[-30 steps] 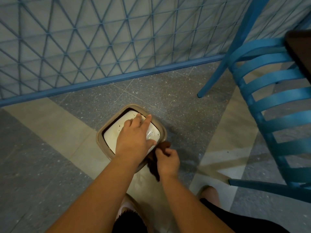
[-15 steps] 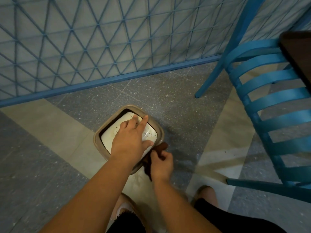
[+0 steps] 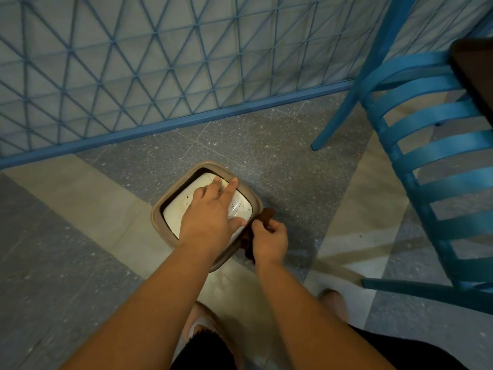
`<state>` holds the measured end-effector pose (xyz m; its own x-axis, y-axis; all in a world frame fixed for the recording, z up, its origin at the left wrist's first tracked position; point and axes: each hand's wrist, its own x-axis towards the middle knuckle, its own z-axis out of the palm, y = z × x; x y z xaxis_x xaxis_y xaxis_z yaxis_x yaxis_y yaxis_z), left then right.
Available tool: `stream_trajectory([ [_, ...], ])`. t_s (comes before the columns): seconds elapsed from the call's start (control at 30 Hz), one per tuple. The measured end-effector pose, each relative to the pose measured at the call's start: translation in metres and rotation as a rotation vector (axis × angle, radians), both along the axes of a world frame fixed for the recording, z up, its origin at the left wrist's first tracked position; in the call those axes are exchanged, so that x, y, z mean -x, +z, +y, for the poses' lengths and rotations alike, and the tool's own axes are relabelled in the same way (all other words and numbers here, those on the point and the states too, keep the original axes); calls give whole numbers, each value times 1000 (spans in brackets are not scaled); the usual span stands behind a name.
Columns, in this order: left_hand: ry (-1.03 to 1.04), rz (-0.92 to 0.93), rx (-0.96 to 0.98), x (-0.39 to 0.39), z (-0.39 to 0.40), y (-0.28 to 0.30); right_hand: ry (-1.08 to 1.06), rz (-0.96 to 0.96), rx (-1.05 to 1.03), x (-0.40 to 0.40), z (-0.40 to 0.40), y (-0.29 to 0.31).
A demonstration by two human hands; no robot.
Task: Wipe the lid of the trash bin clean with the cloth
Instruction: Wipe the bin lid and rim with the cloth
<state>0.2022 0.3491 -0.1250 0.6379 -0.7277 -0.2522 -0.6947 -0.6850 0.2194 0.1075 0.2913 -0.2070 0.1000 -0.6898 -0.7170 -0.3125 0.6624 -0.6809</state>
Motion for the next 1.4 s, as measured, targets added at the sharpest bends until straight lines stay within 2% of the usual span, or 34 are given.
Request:
stream_trajectory([
  [0.1, -6, -11, 3, 0, 1, -1, 25, -9, -33, 7, 19, -2],
  [0.2, -11, -22, 1, 0, 0, -1, 217, -3, -71, 20, 47, -6],
  [0.3, -5, -10, -6, 1, -1, 0, 357, -4, -89, 30, 42, -8],
  [0.37, 1, -4, -5, 1, 0, 1, 303, -3, -80, 37, 28, -7],
  [0.47, -3, -11, 1, 1, 0, 1, 103, -52, -77, 42, 14, -7],
  [0.63, 4, -6, 24, 1, -2, -1, 60, -164, -56, 26, 23, -7],
  [0.97, 17, -40, 62, 5, 2, -6, -32, -62, -39, -8, -30, 5],
  [1.1, 31, -36, 43, 8, -4, -4, 10, -78, -37, 4, 3, 5],
  [1.23, 51, -16, 47, 12, -10, -3, 99, -123, -176, 24, 39, 2],
  [1.4, 108, 41, 25, 2, -6, 0, 178, -80, -144, 15, 13, 4],
])
